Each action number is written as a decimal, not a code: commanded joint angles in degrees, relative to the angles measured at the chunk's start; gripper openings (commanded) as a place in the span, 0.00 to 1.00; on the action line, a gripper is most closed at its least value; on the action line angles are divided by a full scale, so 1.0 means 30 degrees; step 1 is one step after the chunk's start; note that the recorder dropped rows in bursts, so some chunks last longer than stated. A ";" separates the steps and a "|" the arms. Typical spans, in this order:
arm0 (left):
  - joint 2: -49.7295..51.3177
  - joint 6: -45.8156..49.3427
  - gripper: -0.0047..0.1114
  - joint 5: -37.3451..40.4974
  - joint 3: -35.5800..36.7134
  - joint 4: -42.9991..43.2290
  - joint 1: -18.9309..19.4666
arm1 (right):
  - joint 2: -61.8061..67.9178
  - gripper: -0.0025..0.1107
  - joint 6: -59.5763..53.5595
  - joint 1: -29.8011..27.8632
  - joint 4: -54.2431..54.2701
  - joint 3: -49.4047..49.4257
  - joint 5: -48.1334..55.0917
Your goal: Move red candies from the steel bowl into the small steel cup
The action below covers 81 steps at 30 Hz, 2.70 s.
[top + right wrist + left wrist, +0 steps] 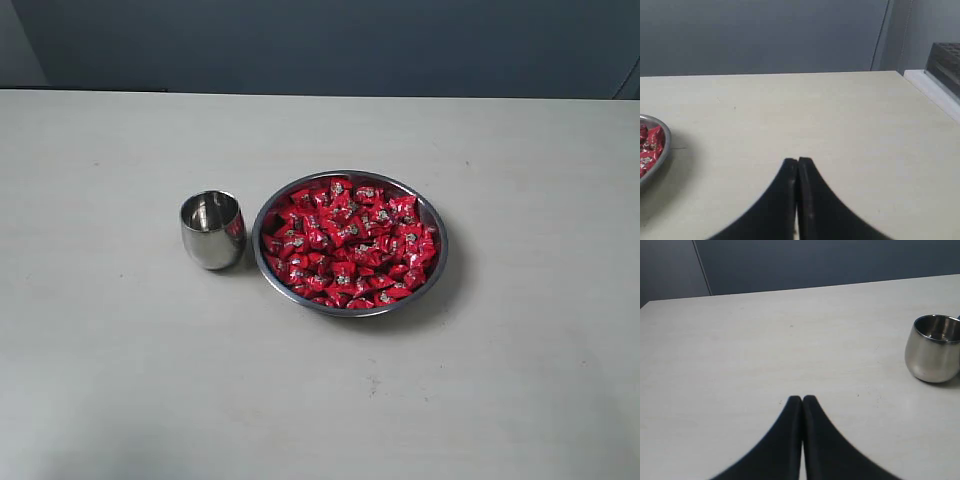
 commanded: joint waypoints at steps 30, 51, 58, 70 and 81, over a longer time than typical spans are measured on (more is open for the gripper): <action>-0.0091 -0.0031 0.04 -0.0102 -0.0159 0.0038 -0.0155 | 0.1548 0.02 -0.0022 -0.0100 -0.0080 -0.0868 0.0037; -0.0091 -0.0031 0.04 -0.0102 -0.0159 0.0038 -0.0155 | 0.8274 0.02 -0.0022 -0.0100 -0.0036 -0.8694 -0.0163; -0.0091 -0.0031 0.04 -0.0102 -0.0159 0.0038 -0.0155 | 0.8239 0.02 -0.0022 -0.0100 -0.0036 -0.8741 -0.0205; -0.0091 -0.0031 0.04 -0.0102 -0.0159 0.0038 -0.0155 | 0.8239 0.02 -0.0022 -0.0100 0.0652 -0.8741 -0.1014; -0.0091 -0.0031 0.04 -0.0102 -0.0159 0.0038 -0.0155 | 1.0988 0.02 -0.0196 0.0840 0.2489 -0.8615 0.0535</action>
